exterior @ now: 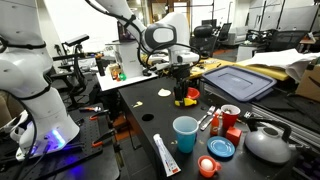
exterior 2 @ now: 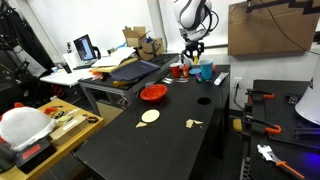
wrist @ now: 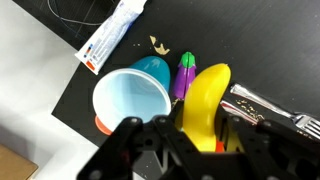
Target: Move the banana to the right
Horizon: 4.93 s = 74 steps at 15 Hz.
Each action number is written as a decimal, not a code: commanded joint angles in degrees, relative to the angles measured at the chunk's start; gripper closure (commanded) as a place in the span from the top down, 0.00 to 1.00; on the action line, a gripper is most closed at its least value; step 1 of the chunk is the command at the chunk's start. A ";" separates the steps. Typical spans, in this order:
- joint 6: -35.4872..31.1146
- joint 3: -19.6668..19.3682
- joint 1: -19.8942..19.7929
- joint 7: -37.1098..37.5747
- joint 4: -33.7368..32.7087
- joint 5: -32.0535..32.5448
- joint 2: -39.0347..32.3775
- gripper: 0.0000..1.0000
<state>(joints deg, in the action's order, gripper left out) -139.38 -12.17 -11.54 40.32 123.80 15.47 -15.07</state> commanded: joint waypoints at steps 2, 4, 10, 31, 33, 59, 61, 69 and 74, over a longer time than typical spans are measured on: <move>0.62 -1.30 1.65 -4.05 -4.42 -1.55 -3.50 0.08; 0.66 -1.61 1.95 -4.84 -5.53 -1.62 -4.52 0.08; 0.64 -2.73 2.19 -5.89 -7.66 -1.79 -7.17 0.08; 1.35 -4.03 3.04 -11.33 -15.93 -5.66 -19.53 0.08; 1.48 -4.16 3.12 -11.45 -16.25 -5.67 -19.86 0.57; 0.81 1.20 2.12 -27.98 -10.78 -14.60 -16.02 1.00; 0.67 1.88 2.13 -29.13 -10.99 -14.84 -16.60 1.00; 0.05 5.32 1.31 -32.89 -13.83 -17.15 -18.80 1.00; -0.49 7.20 -1.80 -37.79 -18.25 -22.12 -21.57 1.00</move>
<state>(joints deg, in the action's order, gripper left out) -139.51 -6.65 -10.71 6.56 108.98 -3.13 -34.48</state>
